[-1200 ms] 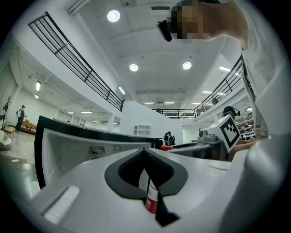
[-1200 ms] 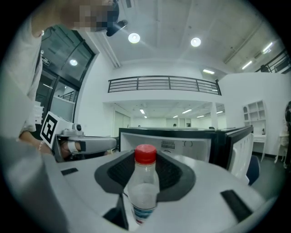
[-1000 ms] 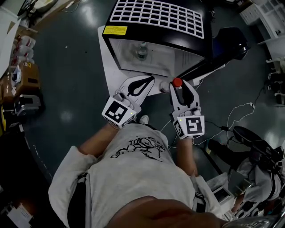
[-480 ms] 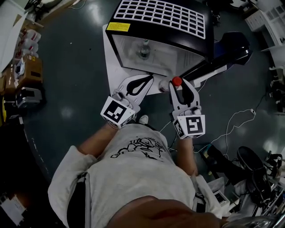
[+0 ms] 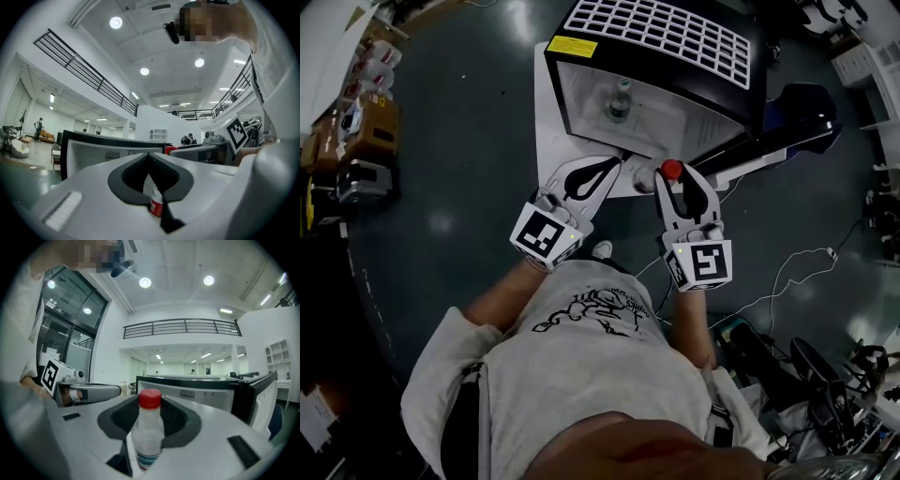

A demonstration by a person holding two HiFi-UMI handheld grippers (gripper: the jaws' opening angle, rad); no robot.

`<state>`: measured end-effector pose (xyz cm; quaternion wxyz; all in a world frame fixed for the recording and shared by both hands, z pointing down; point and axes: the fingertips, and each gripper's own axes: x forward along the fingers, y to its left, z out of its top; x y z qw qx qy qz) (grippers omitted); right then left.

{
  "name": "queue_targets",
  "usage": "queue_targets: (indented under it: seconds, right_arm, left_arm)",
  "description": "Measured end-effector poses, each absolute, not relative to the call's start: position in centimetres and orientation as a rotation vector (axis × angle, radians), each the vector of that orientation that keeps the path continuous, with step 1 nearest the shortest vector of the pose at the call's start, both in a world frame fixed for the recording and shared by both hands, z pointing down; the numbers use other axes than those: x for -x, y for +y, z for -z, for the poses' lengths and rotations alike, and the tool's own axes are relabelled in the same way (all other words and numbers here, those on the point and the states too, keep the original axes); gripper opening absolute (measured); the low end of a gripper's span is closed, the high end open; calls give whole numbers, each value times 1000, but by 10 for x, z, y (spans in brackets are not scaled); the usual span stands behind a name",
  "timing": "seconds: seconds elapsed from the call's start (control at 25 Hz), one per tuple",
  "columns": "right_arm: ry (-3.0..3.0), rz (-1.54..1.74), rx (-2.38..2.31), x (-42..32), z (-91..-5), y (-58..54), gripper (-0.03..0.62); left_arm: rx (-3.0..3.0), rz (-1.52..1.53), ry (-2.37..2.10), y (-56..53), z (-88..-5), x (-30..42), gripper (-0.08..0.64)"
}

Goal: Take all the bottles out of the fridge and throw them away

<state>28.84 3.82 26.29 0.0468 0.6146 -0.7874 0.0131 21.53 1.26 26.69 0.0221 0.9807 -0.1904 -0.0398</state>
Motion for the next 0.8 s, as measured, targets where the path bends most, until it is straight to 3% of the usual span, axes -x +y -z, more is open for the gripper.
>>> queue_targets:
  seconds: [0.8]
  right_arm:
    - [-2510, -17, -1726, -184, -258, -7, 146]
  left_arm:
    - [-3009, 134, -769, -25, -258, -108, 9]
